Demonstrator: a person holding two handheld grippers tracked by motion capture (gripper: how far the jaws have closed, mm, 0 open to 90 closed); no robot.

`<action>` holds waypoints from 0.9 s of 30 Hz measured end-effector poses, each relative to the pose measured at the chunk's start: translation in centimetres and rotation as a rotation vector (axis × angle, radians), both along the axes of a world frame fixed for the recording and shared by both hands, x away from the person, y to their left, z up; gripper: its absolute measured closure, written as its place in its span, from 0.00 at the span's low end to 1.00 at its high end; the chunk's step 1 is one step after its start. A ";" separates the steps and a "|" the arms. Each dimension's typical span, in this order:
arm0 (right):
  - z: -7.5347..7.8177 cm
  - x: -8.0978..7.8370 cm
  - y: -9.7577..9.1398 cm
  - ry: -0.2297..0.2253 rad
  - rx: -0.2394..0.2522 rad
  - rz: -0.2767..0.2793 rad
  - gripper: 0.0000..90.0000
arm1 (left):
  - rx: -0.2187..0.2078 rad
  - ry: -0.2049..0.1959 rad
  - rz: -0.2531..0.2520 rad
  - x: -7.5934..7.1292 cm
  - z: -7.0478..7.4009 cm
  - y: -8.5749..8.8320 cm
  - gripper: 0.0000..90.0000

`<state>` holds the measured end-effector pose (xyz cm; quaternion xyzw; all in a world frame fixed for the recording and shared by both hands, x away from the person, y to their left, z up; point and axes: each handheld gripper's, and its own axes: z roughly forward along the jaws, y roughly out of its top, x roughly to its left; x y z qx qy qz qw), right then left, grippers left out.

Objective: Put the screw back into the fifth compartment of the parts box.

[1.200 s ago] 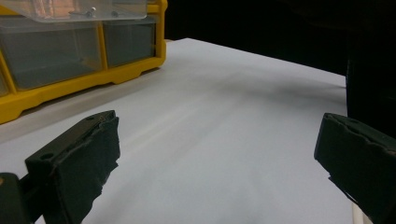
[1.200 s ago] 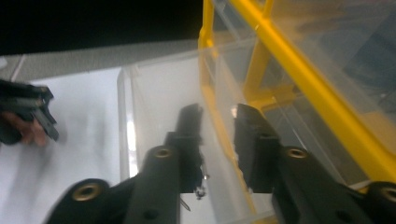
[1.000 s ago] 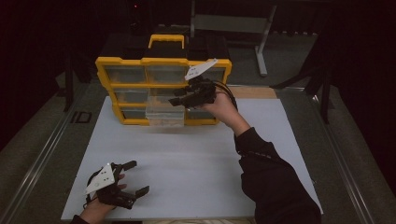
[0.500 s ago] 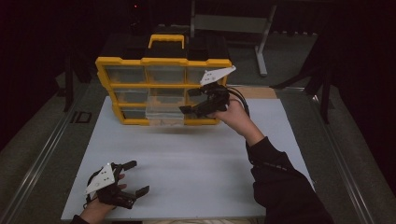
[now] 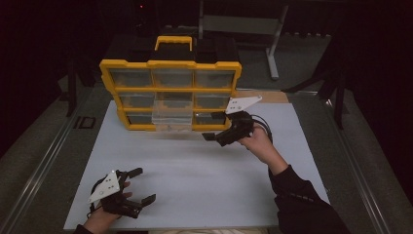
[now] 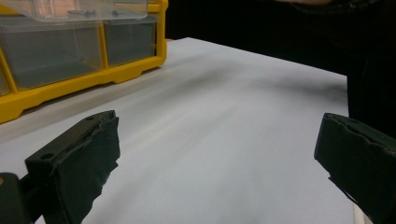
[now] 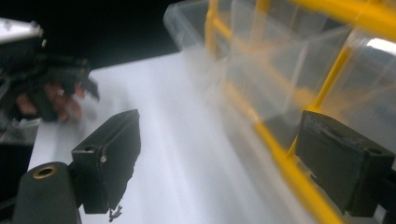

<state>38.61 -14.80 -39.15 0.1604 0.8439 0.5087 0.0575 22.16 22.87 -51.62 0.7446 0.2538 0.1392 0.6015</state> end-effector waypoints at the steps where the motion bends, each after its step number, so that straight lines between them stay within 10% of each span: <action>1: -0.4 -0.2 -0.3 0.009 0.007 0.000 0.16 | 0.000 0.000 0.001 0.0 0.0 0.0 0.01; 27: -8.8 -6.2 -6.4 0.115 0.020 -0.003 0.16 | -0.004 0.005 0.004 0.0 0.0 0.0 0.01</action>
